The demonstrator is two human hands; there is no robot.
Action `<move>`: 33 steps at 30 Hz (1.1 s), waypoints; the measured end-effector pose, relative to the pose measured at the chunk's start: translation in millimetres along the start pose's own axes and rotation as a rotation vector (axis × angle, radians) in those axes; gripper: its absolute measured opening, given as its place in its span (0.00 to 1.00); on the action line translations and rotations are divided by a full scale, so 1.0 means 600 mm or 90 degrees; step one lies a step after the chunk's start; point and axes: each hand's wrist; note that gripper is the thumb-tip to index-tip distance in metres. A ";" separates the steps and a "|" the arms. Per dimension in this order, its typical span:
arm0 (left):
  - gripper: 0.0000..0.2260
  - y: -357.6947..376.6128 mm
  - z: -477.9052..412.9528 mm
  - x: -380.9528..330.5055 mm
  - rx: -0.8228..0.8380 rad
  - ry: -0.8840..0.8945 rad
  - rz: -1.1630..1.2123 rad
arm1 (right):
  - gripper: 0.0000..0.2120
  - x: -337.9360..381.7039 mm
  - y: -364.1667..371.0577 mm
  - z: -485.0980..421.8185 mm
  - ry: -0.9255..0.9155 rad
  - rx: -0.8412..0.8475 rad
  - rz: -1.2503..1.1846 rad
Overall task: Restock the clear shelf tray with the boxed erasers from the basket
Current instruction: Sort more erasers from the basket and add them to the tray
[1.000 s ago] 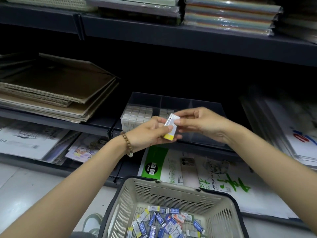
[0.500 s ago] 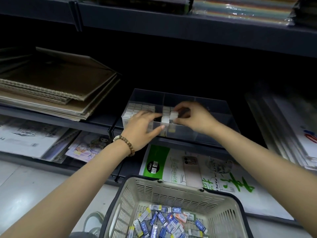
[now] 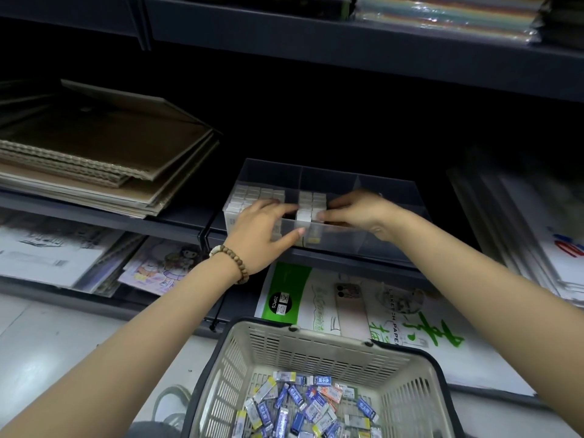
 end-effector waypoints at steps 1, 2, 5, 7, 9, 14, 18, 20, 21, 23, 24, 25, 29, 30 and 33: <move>0.23 -0.001 0.000 0.000 0.002 -0.001 0.000 | 0.19 -0.002 -0.002 -0.002 0.006 0.009 -0.008; 0.23 -0.001 0.000 0.000 0.003 -0.001 -0.001 | 0.19 -0.003 -0.003 -0.005 0.015 0.015 -0.014; 0.23 -0.001 0.001 -0.001 0.005 0.001 -0.002 | 0.20 -0.005 0.001 -0.017 0.039 0.007 -0.005; 0.23 0.000 0.002 -0.001 0.007 0.000 -0.005 | 0.21 -0.004 0.005 -0.022 0.055 -0.007 0.003; 0.23 0.000 0.002 -0.001 0.014 0.001 -0.013 | 0.22 -0.003 0.008 -0.020 0.060 -0.016 0.006; 0.24 -0.010 0.020 -0.012 0.016 0.021 -0.021 | 0.19 -0.006 0.008 0.015 -0.023 -0.059 -0.027; 0.23 -0.015 0.071 -0.026 -0.019 0.031 0.031 | 0.20 -0.016 0.004 0.073 -0.094 -0.136 -0.088; 0.22 0.002 0.107 -0.034 -0.035 0.039 0.056 | 0.15 -0.031 0.010 0.112 -0.121 -0.168 -0.142; 0.22 0.016 0.128 -0.036 -0.035 0.038 0.068 | 0.12 -0.043 0.018 0.134 -0.124 -0.164 -0.184; 0.22 0.058 0.169 -0.033 -0.013 0.016 0.087 | 0.09 -0.072 0.051 0.172 -0.109 -0.137 -0.240; 0.22 0.083 0.191 -0.027 0.013 -0.008 0.095 | 0.09 -0.093 0.077 0.187 -0.089 -0.116 -0.250; 0.22 0.109 0.213 -0.018 0.045 -0.038 0.101 | 0.09 -0.117 0.109 0.199 -0.063 -0.090 -0.253; 0.24 0.217 0.291 0.037 0.193 -0.179 0.110 | 0.11 -0.234 0.258 0.235 0.064 0.059 -0.172; 0.24 0.242 0.308 0.053 0.219 -0.212 0.113 | 0.12 -0.265 0.293 0.243 0.098 0.105 -0.151; 0.22 0.308 0.355 0.099 0.280 -0.315 0.146 | 0.17 -0.349 0.390 0.271 0.217 0.189 -0.154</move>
Point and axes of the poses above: each hand's wrist, its own z-axis away from the middle knuckle, its own y-axis out of the palm, x = y × z, and after that the axes turned 13 degrees about z, right-handed
